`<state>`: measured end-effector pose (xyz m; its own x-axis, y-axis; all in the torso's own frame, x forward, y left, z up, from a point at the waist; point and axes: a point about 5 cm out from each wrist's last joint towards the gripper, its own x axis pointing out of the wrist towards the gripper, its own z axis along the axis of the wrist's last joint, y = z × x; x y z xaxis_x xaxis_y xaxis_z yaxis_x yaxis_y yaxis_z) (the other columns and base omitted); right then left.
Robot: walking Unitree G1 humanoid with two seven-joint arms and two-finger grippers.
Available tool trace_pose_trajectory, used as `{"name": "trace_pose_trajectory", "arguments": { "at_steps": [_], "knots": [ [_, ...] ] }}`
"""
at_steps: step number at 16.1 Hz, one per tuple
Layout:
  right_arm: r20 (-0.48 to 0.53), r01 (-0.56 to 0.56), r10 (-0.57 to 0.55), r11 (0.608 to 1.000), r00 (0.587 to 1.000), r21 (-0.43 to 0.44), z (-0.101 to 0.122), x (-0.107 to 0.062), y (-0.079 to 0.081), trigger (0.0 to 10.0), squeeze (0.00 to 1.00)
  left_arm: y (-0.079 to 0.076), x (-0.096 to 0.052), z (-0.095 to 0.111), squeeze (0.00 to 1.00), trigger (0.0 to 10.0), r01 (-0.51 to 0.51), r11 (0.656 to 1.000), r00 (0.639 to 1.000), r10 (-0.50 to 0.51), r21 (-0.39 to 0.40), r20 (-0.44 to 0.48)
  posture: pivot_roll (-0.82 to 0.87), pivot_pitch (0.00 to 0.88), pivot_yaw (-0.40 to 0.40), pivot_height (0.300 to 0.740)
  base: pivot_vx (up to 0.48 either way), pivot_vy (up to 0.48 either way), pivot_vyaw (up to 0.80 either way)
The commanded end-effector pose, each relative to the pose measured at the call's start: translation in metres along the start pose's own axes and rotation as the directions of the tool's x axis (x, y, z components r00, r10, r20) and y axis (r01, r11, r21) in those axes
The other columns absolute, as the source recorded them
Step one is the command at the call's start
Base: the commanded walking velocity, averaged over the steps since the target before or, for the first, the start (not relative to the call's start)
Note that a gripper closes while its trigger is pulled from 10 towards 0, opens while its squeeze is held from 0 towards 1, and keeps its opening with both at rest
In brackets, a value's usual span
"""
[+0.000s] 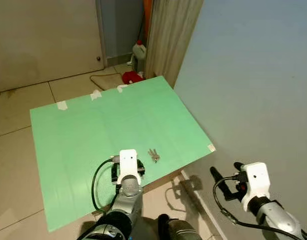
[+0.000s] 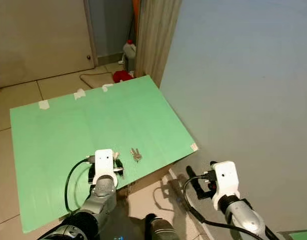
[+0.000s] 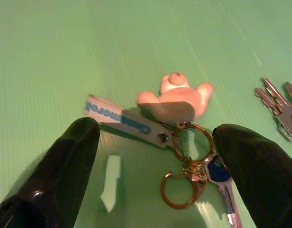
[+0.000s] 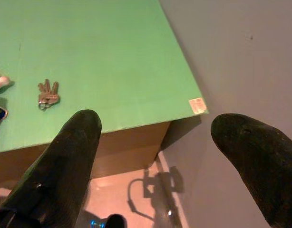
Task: Hang keys on a hook
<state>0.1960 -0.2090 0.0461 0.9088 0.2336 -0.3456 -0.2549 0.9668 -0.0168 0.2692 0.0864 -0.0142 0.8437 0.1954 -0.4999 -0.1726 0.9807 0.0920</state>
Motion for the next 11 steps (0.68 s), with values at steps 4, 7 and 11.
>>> {"name": "trace_pose_trajectory", "arguments": {
  "at_steps": [4,7,11],
  "knots": [
    [-0.022,0.014,-0.014,1.000,1.000,-0.003,-0.003,-0.007,-0.002,10.0,0.00,-0.009,-0.002,0.000,0.00,10.0,0.041,0.999,0.999,-0.041,-0.016,-0.018,-0.31,0.193,-0.120,0.740,0.000,0.000,0.00],
    [-0.023,0.019,-0.019,1.000,1.000,-0.001,-0.003,-0.007,-0.002,10.0,0.00,-0.015,-0.001,0.000,0.00,10.0,0.079,0.997,0.996,-0.080,-0.022,-0.045,-0.32,0.193,-0.118,0.740,0.000,0.000,0.00],
    [-0.027,0.025,-0.025,1.000,0.999,0.006,-0.005,-0.008,0.000,10.0,0.00,-0.012,0.004,0.005,0.00,10.0,0.085,0.996,0.994,-0.085,-0.006,-0.075,-0.33,0.194,-0.106,0.740,0.000,0.000,0.00]
  ]
}}
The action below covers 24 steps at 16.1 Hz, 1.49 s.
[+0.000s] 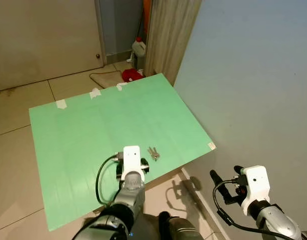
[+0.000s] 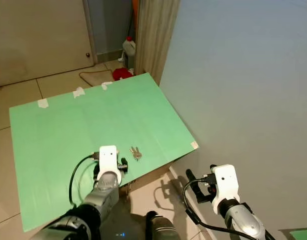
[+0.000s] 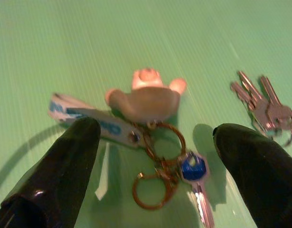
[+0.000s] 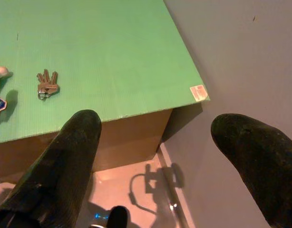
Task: Hang keys on a hook
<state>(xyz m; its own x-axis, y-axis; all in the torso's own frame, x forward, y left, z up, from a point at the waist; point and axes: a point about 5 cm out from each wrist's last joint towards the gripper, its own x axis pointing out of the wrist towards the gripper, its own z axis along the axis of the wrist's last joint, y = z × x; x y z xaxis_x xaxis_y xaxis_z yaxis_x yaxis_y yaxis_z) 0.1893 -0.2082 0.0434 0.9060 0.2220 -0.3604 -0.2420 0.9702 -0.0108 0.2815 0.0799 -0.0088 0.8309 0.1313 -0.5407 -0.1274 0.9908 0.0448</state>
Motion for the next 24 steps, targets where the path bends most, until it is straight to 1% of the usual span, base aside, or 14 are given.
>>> {"name": "trace_pose_trajectory", "arguments": {
  "at_steps": [1,3,7,8,9,10,14,15,17,18,21,22,24],
  "knots": [
    [-0.010,0.015,-0.015,1.000,1.000,-0.003,0.000,-0.003,-0.002,10.0,0.00,-0.004,-0.002,-0.006,0.00,10.0,0.023,1.000,0.999,-0.022,0.015,-0.033,-0.33,0.195,-0.103,0.740,0.000,0.000,0.00],
    [-0.012,0.019,-0.019,1.000,1.000,0.004,-0.001,-0.004,-0.001,10.0,0.00,-0.003,0.000,-0.004,0.00,10.0,0.012,0.999,0.999,-0.011,0.047,-0.030,-0.33,0.196,-0.100,0.740,0.000,0.000,0.00],
    [-0.020,0.017,-0.016,1.000,1.000,0.011,-0.004,-0.004,0.001,10.0,0.00,-0.006,-0.001,-0.006,0.00,10.0,0.024,0.996,0.998,-0.020,0.082,-0.053,-0.33,0.189,-0.098,0.740,0.000,0.000,0.00],
    [-0.019,0.017,-0.017,1.000,1.000,0.012,-0.004,-0.004,0.001,10.0,0.00,-0.006,-0.001,-0.006,0.00,10.0,0.025,0.993,0.998,-0.019,0.115,-0.055,-0.33,0.188,-0.097,0.740,0.000,0.000,0.00],
    [-0.020,0.018,-0.017,1.000,1.000,0.011,-0.004,-0.004,0.001,10.0,0.00,-0.006,-0.001,-0.007,0.00,10.0,0.032,0.985,0.998,-0.024,0.168,-0.052,-0.33,0.184,-0.096,0.740,0.000,0.000,0.00],
    [-0.021,0.018,-0.018,1.000,1.000,0.011,-0.004,-0.004,0.001,10.0,0.00,-0.007,-0.001,-0.008,0.00,10.0,0.038,0.982,0.998,-0.030,0.187,-0.048,-0.33,0.182,-0.097,0.740,0.000,0.000,0.00],
    [-0.025,0.037,-0.036,0.999,0.999,0.021,-0.006,-0.006,-0.002,10.0,0.00,-0.010,-0.001,-0.004,0.00,10.0,0.039,0.988,0.998,-0.032,0.152,-0.047,-0.33,0.180,-0.094,0.740,0.000,0.000,0.00],
    [-0.031,0.035,-0.035,0.999,0.999,0.020,-0.008,-0.008,-0.001,10.0,0.00,-0.011,-0.001,-0.005,0.00,0.0,0.044,0.990,0.998,-0.036,0.137,-0.060,-0.34,0.181,-0.093,0.740,0.000,0.000,0.00],
    [-0.033,0.034,-0.033,0.999,0.999,0.022,-0.009,-0.008,0.000,10.0,0.00,-0.011,-0.001,-0.006,0.00,0.0,0.043,0.992,0.996,-0.033,0.118,-0.078,-0.34,0.184,-0.092,0.740,0.000,0.000,0.00],
    [-0.035,0.035,-0.034,0.999,0.999,0.024,-0.009,-0.009,0.000,10.0,0.00,-0.011,-0.002,-0.010,0.00,0.0,0.037,0.995,0.994,-0.027,0.095,-0.107,-0.34,0.190,-0.092,0.740,0.000,0.000,0.00],
    [-0.043,0.032,-0.030,0.999,0.999,0.025,-0.010,-0.011,0.001,10.0,0.00,-0.010,-0.002,-0.015,0.00,0.0,0.042,0.997,0.989,-0.032,0.066,-0.148,-0.34,0.201,-0.097,0.740,0.000,0.000,0.00],
    [-0.045,0.031,-0.030,0.999,0.999,0.026,-0.010,-0.012,0.001,10.0,0.00,-0.009,-0.001,-0.013,0.00,0.0,0.038,0.997,0.989,-0.029,0.062,-0.148,-0.34,0.205,-0.099,0.740,0.000,0.000,0.00],
    [-0.048,0.031,-0.029,0.999,0.998,0.025,-0.011,-0.012,0.001,10.0,0.00,-0.008,0.001,-0.006,0.00,0.0,0.039,0.996,0.993,-0.029,0.077,-0.118,-0.35,0.208,-0.099,0.740,0.000,0.000,0.00]
  ]
}}
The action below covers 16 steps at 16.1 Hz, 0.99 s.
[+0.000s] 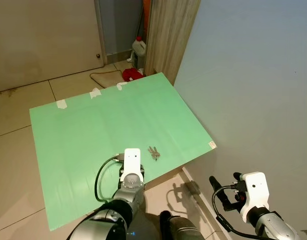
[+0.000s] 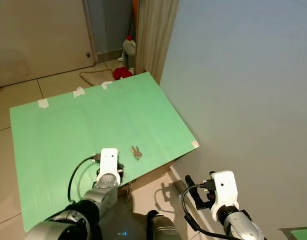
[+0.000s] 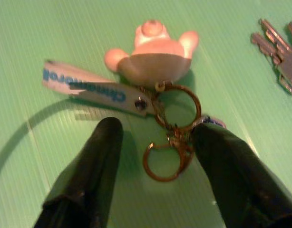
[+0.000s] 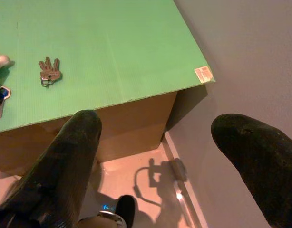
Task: Hang keys on a hook
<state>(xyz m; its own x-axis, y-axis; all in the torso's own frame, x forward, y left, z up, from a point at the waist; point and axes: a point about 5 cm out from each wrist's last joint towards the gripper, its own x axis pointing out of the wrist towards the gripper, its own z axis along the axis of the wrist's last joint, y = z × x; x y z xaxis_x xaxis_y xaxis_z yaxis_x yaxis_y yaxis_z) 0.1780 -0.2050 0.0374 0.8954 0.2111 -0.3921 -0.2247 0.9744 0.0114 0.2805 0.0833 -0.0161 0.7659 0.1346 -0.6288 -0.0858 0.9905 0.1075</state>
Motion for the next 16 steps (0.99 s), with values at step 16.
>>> {"name": "trace_pose_trajectory", "arguments": {
  "at_steps": [16],
  "knots": [
    [-0.037,0.022,-0.022,1.000,0.999,0.002,-0.004,-0.008,-0.006,10.0,0.00,-0.009,0.000,0.005,0.00,0.0,0.091,0.996,0.996,-0.091,-0.005,-0.013,-0.35,0.220,-0.109,0.740,0.000,0.000,0.00]
  ]
}}
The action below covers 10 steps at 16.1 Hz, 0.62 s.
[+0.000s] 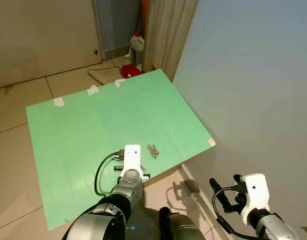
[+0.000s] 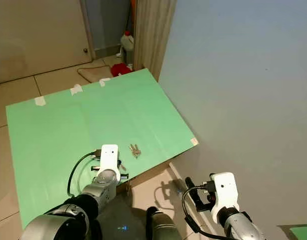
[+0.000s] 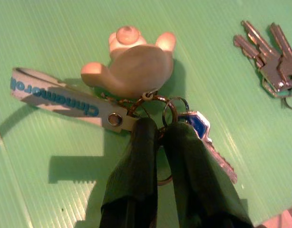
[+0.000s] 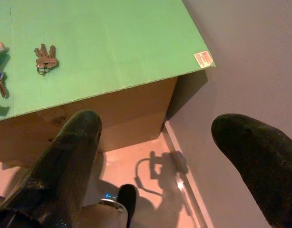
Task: Hang keys on a hook
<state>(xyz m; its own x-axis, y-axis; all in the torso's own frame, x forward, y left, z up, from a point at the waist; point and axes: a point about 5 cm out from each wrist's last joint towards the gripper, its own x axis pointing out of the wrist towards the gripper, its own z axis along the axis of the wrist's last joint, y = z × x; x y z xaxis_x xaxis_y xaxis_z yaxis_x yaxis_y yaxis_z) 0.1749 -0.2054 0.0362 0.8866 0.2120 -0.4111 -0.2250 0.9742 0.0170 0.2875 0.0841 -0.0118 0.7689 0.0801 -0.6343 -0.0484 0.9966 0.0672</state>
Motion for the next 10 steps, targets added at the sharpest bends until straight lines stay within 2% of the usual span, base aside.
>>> {"name": "trace_pose_trajectory", "arguments": {
  "at_steps": [1,5,8,9,10],
  "knots": [
    [-0.015,0.025,-0.025,1.000,1.000,-0.002,-0.001,-0.005,-0.007,10.0,0.00,-0.009,-0.002,0.004,0.00,0.0,0.032,0.999,0.999,-0.032,0.024,0.031,-0.35,0.218,-0.106,0.740,0.000,0.000,0.00],
    [-0.011,0.027,-0.027,1.000,1.000,0.006,-0.001,-0.002,-0.006,10.0,0.00,-0.012,-0.003,0.033,0.00,0.0,0.051,0.996,0.972,-0.067,0.077,0.224,-0.33,0.214,-0.099,0.740,0.000,0.000,0.00],
    [-0.009,0.021,-0.021,1.000,1.000,0.013,-0.002,0.001,-0.004,10.0,0.00,-0.007,-0.004,0.041,0.00,0.0,0.090,0.996,0.953,-0.092,0.019,0.289,-0.31,0.202,-0.094,0.740,0.000,0.000,0.00],
    [-0.008,0.018,-0.018,1.000,1.000,0.016,-0.001,0.005,-0.004,10.0,0.00,-0.002,-0.005,0.049,0.00,0.0,0.097,0.995,0.938,-0.093,0.004,0.335,-0.29,0.192,-0.090,0.740,0.000,0.000,0.00],
    [-0.005,0.016,-0.016,1.000,1.000,0.018,-0.001,0.007,-0.003,10.0,0.00,0.000,-0.005,0.052,0.00,0.0,0.102,0.995,0.928,-0.102,0.019,0.358,-0.28,0.189,-0.089,0.740,0.000,0.000,0.00]
  ]
}}
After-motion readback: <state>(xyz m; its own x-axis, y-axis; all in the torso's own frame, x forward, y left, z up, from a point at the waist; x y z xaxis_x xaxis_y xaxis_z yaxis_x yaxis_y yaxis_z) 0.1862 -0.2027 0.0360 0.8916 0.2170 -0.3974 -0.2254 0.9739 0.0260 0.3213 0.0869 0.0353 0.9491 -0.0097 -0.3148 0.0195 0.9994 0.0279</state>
